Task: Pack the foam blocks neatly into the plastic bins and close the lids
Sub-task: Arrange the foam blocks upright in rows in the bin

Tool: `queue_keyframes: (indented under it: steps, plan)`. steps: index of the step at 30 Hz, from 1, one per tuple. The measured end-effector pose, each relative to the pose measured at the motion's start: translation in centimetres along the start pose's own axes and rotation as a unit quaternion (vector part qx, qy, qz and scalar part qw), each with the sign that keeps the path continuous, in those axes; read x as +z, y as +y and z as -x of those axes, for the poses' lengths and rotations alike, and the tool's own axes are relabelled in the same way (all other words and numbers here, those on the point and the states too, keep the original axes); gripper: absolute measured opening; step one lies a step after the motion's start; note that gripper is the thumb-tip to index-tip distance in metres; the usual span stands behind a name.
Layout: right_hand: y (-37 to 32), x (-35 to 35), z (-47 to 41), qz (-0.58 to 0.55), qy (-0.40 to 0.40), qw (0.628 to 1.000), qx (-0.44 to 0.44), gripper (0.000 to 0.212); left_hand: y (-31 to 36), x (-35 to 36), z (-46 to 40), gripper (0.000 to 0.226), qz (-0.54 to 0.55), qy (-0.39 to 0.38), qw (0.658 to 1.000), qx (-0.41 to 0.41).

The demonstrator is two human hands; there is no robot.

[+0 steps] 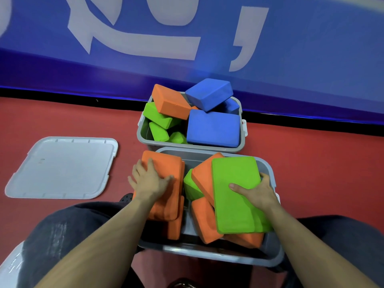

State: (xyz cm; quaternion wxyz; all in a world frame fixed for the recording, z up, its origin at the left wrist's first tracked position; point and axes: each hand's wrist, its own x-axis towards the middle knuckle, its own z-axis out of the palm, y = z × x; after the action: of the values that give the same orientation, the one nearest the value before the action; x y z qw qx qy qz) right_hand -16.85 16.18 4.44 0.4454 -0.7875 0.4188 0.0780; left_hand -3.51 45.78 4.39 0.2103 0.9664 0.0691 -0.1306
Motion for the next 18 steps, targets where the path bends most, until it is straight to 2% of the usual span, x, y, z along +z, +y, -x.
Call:
queue_keyframes:
  steps: [3,6,8,10,12,15,18]
  plan:
    - [0.6,-0.6,0.1,-0.071,-0.008,0.997,0.02,0.121,2.6,0.3,0.9,0.095,0.037,-0.012,0.996,0.077]
    - [1.2,-2.4,0.1,-0.123,0.022,0.991,0.039,0.089,5.0,1.4,1.5,0.093,0.047,-0.072,0.986,0.143]
    - [2.0,-3.8,-0.1,-0.188,0.045,0.979,0.057,0.073,5.8,2.4,1.5,0.087,0.107,-0.144,0.977,0.119]
    - [3.0,-4.9,-0.2,-0.237,0.058,0.967,0.076,0.071,6.6,3.2,2.1,0.062,0.187,-0.227,0.954,0.062]
    - [3.5,-5.4,-0.2,-0.251,0.045,0.963,0.085,0.068,6.8,4.3,2.9,0.038,0.218,-0.288,0.932,0.008]
    - [2.3,-5.3,-0.4,-0.229,-0.018,0.971,0.064,0.051,6.4,6.7,3.7,0.057,0.255,-0.332,0.905,-0.075]
    - [0.0,-4.8,-1.6,-0.182,-0.058,0.981,0.015,0.032,6.6,7.8,4.0,0.054,0.323,-0.325,0.88,-0.124]
